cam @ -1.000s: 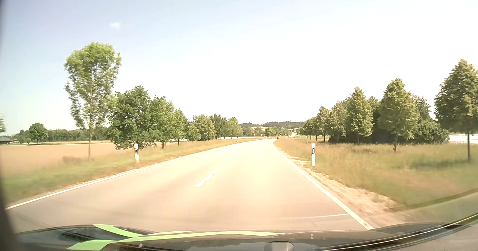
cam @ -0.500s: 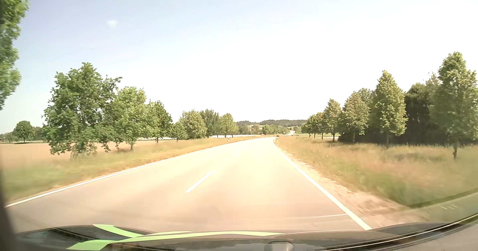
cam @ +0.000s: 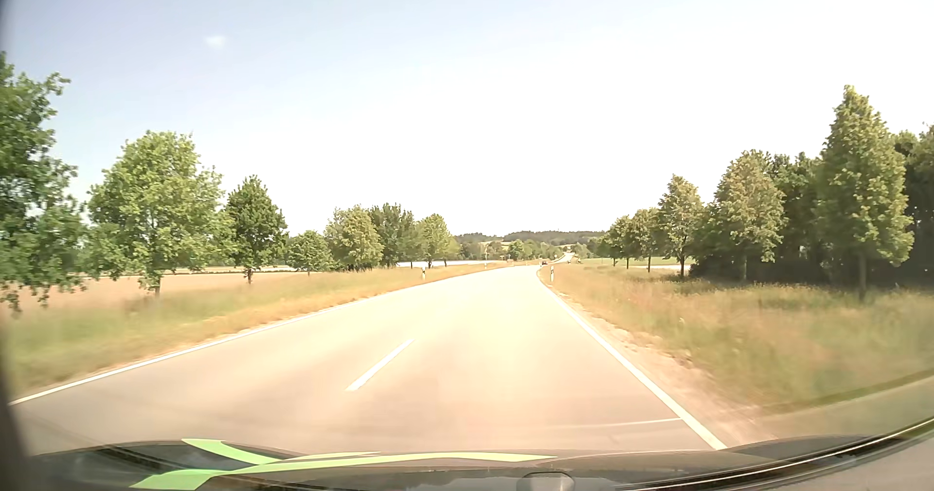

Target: Follow the waypoints while adhering to traffic rules and regulations

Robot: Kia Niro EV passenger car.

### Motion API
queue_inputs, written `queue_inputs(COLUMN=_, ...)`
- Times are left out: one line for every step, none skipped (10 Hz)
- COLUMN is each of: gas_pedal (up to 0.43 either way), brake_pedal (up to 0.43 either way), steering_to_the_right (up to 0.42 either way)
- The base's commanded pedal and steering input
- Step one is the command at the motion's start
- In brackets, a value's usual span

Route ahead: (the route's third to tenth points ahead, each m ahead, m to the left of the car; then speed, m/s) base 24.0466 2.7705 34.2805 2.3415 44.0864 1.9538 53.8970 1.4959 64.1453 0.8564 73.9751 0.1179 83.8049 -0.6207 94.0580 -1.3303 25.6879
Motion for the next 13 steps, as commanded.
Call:
queue_inputs(gas_pedal=0.000, brake_pedal=0.000, steering_to_the_right=0.003)
queue_inputs(gas_pedal=0.000, brake_pedal=0.000, steering_to_the_right=0.003)
queue_inputs(gas_pedal=0.008, brake_pedal=0.000, steering_to_the_right=0.004)
queue_inputs(gas_pedal=0.008, brake_pedal=0.000, steering_to_the_right=0.005)
queue_inputs(gas_pedal=0.008, brake_pedal=0.000, steering_to_the_right=0.006)
queue_inputs(gas_pedal=0.008, brake_pedal=0.000, steering_to_the_right=0.006)
queue_inputs(gas_pedal=0.008, brake_pedal=0.000, steering_to_the_right=0.006)
queue_inputs(gas_pedal=0.008, brake_pedal=0.000, steering_to_the_right=0.006)
queue_inputs(gas_pedal=0.008, brake_pedal=0.000, steering_to_the_right=0.005)
queue_inputs(gas_pedal=0.008, brake_pedal=0.000, steering_to_the_right=0.005)
queue_inputs(gas_pedal=0.008, brake_pedal=0.000, steering_to_the_right=0.004)
queue_inputs(gas_pedal=0.008, brake_pedal=0.000, steering_to_the_right=0.004)
queue_inputs(gas_pedal=0.008, brake_pedal=0.000, steering_to_the_right=0.003)
